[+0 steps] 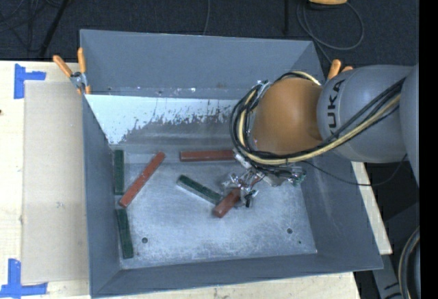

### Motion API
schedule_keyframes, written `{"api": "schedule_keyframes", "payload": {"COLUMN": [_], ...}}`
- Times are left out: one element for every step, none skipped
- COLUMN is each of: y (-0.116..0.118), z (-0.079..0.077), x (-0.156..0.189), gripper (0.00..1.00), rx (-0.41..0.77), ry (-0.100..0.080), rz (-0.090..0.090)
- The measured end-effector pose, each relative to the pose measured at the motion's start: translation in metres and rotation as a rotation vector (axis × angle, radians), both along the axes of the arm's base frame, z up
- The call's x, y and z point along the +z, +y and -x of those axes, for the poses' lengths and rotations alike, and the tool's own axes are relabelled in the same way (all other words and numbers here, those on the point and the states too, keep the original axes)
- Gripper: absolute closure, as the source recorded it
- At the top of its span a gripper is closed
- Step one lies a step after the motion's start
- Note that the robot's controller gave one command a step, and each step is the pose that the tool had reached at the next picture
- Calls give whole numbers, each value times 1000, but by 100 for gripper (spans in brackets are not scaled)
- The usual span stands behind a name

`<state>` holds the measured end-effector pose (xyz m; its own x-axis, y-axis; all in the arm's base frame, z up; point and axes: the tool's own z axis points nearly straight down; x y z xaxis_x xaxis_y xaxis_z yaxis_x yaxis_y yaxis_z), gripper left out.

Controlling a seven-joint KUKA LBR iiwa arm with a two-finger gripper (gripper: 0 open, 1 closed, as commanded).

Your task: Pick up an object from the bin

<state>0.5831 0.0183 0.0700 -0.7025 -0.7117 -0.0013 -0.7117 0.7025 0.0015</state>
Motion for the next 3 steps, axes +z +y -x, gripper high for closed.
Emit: {"api": "schedule_keyframes", "payload": {"y": [0, 39, -14], "z": [0, 8, 10], "x": [0, 6, -1], "gripper": [0, 0, 0], "rx": [0, 176, 142], "ry": [1, 0, 1], "rz": [0, 0, 3]}}
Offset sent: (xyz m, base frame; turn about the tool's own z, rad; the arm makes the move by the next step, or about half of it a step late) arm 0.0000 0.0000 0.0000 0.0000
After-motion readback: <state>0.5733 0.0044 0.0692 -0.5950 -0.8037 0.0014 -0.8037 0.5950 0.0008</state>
